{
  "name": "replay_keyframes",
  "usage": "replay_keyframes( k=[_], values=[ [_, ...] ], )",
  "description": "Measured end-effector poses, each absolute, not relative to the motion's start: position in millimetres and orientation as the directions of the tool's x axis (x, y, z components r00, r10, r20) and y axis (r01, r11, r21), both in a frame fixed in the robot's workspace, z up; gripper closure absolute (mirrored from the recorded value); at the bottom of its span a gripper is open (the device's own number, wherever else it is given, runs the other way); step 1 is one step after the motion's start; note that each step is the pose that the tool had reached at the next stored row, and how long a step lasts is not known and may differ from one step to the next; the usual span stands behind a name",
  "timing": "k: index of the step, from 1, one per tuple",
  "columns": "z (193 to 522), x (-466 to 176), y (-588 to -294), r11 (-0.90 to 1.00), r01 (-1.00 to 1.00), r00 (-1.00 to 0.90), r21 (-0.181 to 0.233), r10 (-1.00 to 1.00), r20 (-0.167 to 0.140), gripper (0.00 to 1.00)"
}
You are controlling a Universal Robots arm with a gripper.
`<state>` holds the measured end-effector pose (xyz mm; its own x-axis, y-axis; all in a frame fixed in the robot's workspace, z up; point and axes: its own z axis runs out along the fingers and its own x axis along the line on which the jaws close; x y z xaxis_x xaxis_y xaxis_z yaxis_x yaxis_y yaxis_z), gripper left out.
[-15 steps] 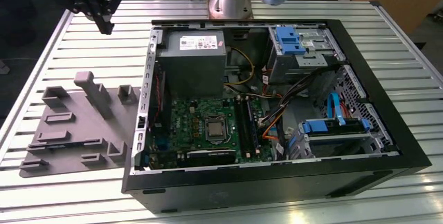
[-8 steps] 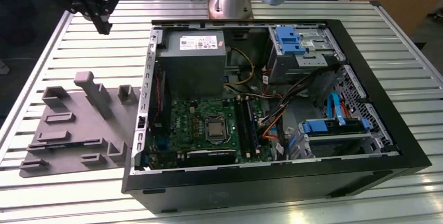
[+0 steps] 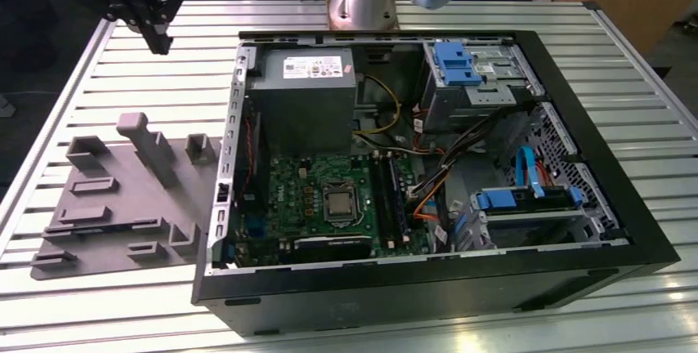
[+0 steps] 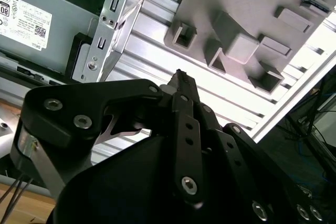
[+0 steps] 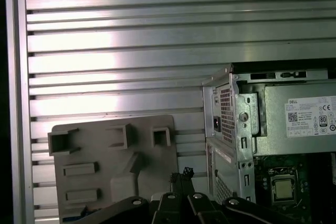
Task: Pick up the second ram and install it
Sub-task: 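Reach for the second ram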
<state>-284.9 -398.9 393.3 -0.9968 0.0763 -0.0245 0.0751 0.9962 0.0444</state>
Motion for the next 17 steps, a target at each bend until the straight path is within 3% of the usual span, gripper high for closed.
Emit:
replay_keyframes(
  k=[17],
  values=[
    [393.3,-292.6,-398.9,0.996,0.075,-0.997,0.044,0.076,-0.024,0.89]
  ],
)
